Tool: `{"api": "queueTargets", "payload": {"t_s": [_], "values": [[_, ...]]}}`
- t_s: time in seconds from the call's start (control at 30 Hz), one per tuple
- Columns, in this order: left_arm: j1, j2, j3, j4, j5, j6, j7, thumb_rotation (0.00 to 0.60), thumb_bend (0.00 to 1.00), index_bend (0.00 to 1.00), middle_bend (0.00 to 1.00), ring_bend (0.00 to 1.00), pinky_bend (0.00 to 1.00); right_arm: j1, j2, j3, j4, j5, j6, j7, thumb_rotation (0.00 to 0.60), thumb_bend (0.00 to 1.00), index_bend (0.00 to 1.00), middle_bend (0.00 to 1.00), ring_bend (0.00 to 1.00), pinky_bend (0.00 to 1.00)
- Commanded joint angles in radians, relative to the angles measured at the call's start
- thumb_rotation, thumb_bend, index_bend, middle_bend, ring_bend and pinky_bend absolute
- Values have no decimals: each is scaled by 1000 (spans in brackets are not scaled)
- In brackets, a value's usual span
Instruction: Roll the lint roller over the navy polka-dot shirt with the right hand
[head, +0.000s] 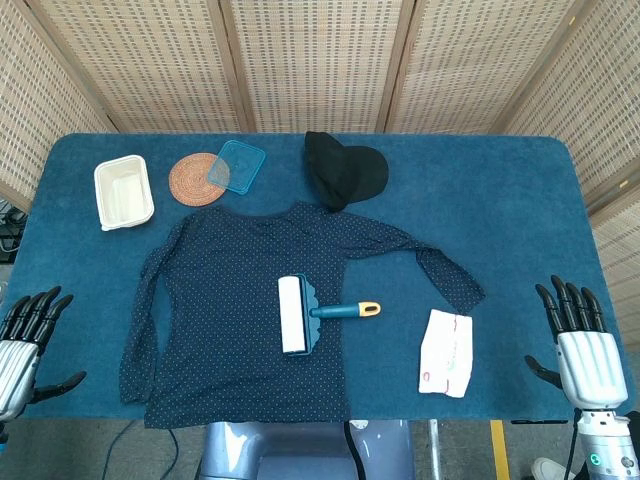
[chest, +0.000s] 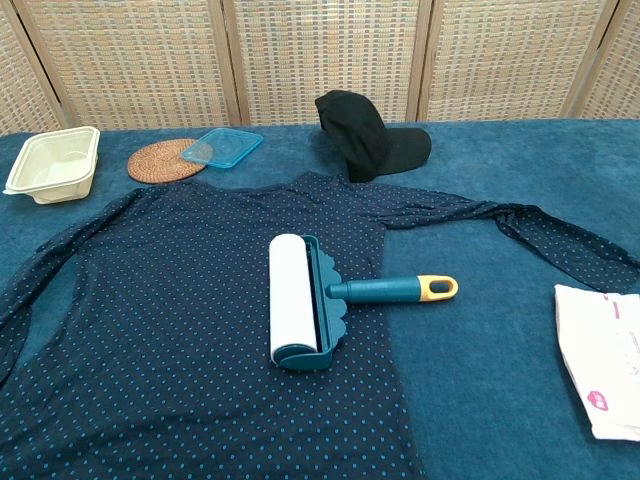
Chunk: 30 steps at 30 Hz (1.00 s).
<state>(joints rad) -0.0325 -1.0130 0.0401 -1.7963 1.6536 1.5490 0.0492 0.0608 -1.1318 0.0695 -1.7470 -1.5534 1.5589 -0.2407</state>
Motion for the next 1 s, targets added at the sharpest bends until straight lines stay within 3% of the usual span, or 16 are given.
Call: {"api": "queueTargets", "payload": {"t_s": [0.03,0.3,0.37,0.43,0.47,0.5,0.53,0.57,0.6,0.67,0.73,0.83,1.0], "values": [[0,-1,0,0,0,1,0,600,0,0,0,0,0,0,1,-2,-2,2,-5,-3,600,0,0,0,0,0],[-9,-3,-6,2,-7,-13,-8,600,0,0,0,0,0,34,-10,10,-3,16,-60,15,600,0,0,0,0,0],[-17,-7,-10,3,-13,-26,-6,600,0,0,0,0,0,85,-7,30,-18,20,-125,-19,600,0,0,1,0,0],[-26,-8,-12,1,-22,-45,-2,600,0,0,0,0,0,146,-3,66,-52,47,-198,-74,600,0,0,84,82,0],[-32,-8,-16,-2,-32,-56,-1,600,0,0,0,0,0,194,-10,99,-73,62,-241,-114,600,0,0,219,221,20],[-35,-8,-19,-3,-39,-61,1,600,0,0,0,0,0,225,-22,120,-84,74,-266,-133,600,0,0,402,415,106],[-37,-9,-21,-5,-44,-65,3,600,0,0,0,0,0,256,-37,139,-91,89,-296,-145,600,0,0,516,535,208],[-39,-9,-23,-5,-51,-69,2,600,0,0,0,0,0,286,-51,155,-95,108,-326,-165,600,0,0,654,677,413],[-41,-9,-24,-6,-55,-73,2,600,0,0,0,0,0,306,-60,165,-96,122,-347,-183,600,0,0,740,771,626],[-46,-7,-29,-6,-69,-83,-3,600,0,0,0,0,0,356,-85,186,-100,166,-401,-228,600,0,0,824,872,892],[-50,-6,-34,-6,-83,-92,-6,600,0,0,0,0,0,402,-110,205,-105,232,-452,-284,600,0,0,891,953,998],[-59,-5,-39,-2,-105,-113,-13,600,0,0,0,0,0,484,-177,234,-103,376,-511,-407,600,0,0,955,999,1000],[-68,-3,-43,3,-127,-134,-22,600,0,0,0,0,0,589,-270,234,-108,614,-526,-617,600,0,0,997,1000,1000]]}}
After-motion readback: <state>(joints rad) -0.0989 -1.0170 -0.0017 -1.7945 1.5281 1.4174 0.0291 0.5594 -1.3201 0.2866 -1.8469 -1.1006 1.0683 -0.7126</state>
